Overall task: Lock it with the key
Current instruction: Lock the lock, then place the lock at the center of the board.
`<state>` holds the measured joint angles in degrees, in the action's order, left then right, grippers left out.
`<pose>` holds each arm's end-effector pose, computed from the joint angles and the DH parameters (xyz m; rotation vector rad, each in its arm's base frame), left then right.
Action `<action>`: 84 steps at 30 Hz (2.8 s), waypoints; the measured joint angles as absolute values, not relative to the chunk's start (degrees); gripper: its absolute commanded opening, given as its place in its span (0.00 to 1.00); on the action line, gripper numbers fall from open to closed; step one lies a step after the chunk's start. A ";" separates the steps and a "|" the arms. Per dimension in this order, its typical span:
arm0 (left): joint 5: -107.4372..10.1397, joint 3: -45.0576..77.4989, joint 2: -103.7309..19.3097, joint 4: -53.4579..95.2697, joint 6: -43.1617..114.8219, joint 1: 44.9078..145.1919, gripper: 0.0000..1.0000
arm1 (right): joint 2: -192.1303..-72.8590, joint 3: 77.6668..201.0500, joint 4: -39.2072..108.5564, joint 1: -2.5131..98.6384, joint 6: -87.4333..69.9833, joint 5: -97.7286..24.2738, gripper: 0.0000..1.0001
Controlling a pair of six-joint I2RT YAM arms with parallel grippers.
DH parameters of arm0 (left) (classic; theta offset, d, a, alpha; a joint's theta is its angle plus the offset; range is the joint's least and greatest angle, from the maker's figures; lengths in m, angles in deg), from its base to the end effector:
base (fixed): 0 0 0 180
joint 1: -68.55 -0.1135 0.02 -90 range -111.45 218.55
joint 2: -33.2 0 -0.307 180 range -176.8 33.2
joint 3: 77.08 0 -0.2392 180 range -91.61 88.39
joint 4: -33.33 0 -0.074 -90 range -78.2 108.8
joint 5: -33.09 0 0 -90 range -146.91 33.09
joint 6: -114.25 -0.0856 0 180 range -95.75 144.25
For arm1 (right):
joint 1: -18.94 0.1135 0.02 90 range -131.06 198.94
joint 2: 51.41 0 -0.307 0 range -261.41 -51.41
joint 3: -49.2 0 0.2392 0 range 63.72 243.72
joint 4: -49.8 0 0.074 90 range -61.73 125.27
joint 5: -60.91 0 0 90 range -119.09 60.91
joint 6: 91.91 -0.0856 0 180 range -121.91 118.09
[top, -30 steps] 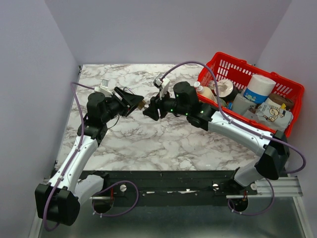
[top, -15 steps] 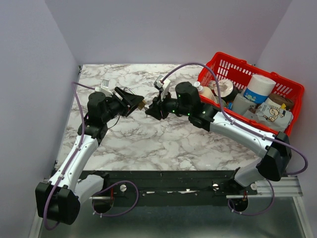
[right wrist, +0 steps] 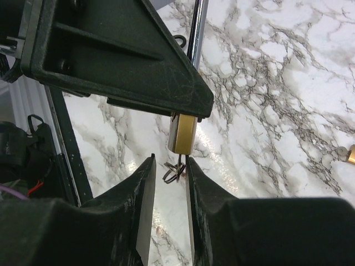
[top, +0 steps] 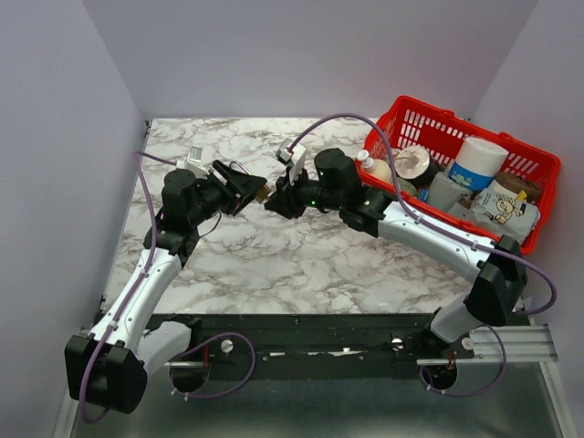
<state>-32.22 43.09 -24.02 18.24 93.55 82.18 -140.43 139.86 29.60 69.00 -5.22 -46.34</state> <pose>0.2257 -0.0915 0.3497 -0.6153 1.9087 -1.3740 0.2383 0.3241 0.3777 -0.9813 1.7273 0.9054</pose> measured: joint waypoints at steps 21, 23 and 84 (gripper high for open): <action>-32.27 42.35 -24.58 15.84 92.41 81.96 0.00 | -141.04 139.38 29.93 68.41 -5.55 -46.39 0.01; -32.24 41.58 -25.39 15.36 91.95 81.89 0.00 | -140.86 138.77 30.78 68.30 -5.79 -46.34 0.01; -51.81 26.83 -65.61 -20.25 32.46 75.27 0.67 | -158.74 137.50 31.72 68.98 -27.93 -54.43 0.01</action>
<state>-51.81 26.83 -65.61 -20.25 32.46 75.27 -158.74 137.50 31.72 68.98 -27.93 -54.43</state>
